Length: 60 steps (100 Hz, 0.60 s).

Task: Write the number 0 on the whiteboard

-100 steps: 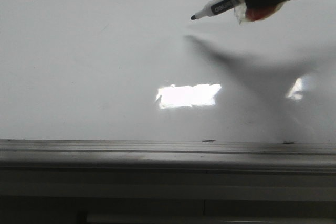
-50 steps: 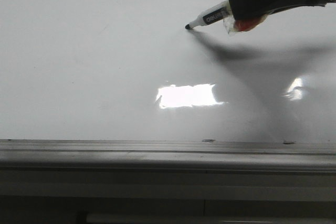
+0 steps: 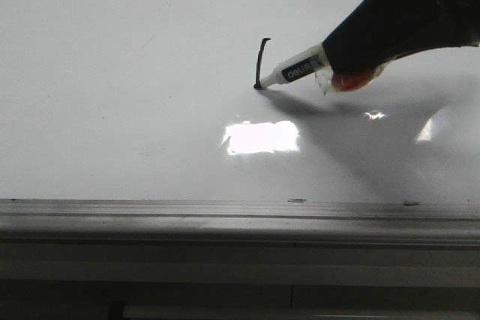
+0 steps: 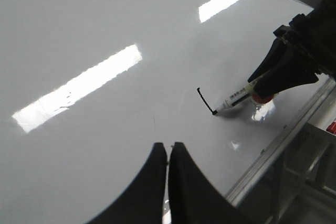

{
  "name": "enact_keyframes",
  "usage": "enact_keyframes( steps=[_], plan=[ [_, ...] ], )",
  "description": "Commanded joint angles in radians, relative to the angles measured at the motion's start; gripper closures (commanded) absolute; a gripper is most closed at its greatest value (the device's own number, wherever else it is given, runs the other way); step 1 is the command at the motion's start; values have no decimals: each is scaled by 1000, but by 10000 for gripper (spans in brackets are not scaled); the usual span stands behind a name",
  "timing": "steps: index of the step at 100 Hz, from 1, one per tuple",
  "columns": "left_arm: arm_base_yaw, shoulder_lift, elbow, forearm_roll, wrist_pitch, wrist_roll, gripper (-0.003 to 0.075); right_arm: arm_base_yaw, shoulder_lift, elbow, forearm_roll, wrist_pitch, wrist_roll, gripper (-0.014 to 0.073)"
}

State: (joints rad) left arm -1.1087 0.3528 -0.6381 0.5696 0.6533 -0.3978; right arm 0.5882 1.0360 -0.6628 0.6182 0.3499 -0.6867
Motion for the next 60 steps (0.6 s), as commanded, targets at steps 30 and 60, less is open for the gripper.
enact_keyframes(
  steps=[30,60],
  plan=[
    [-5,7,-24,-14,-75,-11,740,-5,-10,-28,-180,80,188,640],
    [-5,7,-24,-16,-75,-11,740,-5,-91,-28,-561,175,559,640]
  ],
)
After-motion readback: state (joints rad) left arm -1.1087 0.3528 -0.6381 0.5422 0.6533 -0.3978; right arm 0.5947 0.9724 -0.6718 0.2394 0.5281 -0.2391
